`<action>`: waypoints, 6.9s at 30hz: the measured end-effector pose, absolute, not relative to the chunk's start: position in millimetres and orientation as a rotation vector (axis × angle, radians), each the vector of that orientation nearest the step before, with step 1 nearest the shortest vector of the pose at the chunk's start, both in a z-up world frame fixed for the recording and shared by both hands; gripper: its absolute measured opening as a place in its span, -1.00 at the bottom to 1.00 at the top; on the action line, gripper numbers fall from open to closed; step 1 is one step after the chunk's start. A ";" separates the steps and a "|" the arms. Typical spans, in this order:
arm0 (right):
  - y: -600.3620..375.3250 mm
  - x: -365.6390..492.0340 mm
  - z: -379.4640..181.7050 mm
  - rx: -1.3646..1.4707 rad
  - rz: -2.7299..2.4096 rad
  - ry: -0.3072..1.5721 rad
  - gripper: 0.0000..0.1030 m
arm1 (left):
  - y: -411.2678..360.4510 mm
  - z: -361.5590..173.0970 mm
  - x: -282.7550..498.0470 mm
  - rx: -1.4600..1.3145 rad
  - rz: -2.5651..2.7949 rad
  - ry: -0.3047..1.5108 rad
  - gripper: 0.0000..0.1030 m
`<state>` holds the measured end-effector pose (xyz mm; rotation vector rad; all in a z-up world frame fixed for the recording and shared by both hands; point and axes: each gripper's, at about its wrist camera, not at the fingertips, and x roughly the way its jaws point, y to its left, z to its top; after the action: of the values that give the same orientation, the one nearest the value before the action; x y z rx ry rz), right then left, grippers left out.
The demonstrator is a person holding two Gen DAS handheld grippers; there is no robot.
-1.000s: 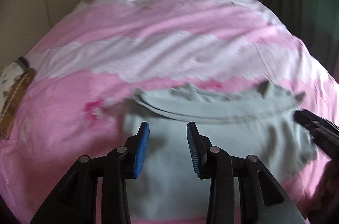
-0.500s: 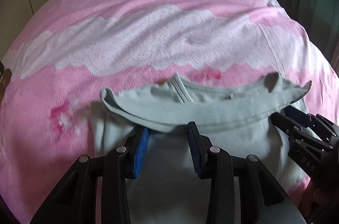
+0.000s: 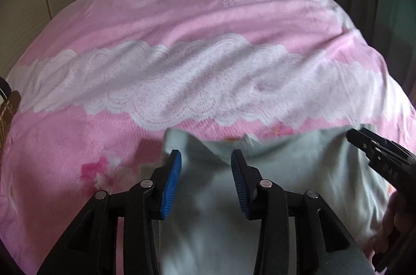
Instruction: Fold small clothes
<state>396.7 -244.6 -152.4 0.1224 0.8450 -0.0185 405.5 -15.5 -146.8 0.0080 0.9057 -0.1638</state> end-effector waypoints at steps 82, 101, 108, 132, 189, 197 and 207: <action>-277.0 227.8 -180.8 0.145 -0.007 0.928 -0.80 | 5.9 -175.3 257.1 -0.089 -0.125 0.876 -0.09; -364.9 310.0 -158.8 0.449 0.094 0.819 0.17 | -76.3 -118.9 334.3 -0.031 -0.158 0.799 0.04; -362.4 337.5 -178.2 0.466 0.153 0.859 -0.13 | -80.4 -126.2 346.0 -0.022 -0.143 0.807 0.04; -343.7 345.9 -159.7 0.549 0.257 0.857 -0.82 | -40.6 -96.2 314.0 -0.026 -0.126 0.777 0.04; -173.6 290.2 -127.4 0.199 0.156 0.800 -0.47 | 65.3 -140.0 374.8 -0.178 -0.255 0.887 -0.39; -184.3 292.4 -140.4 0.235 0.154 0.806 -0.47 | 65.1 -148.7 383.3 -0.196 -0.278 0.905 -0.89; -190.5 291.2 -149.0 0.257 0.150 0.837 -0.47 | 67.7 -141.7 404.6 -0.123 -0.250 0.915 -0.88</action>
<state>291.2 -190.5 -149.0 0.2569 0.8365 0.1497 404.6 67.7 -141.7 -0.1232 0.9147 -0.2499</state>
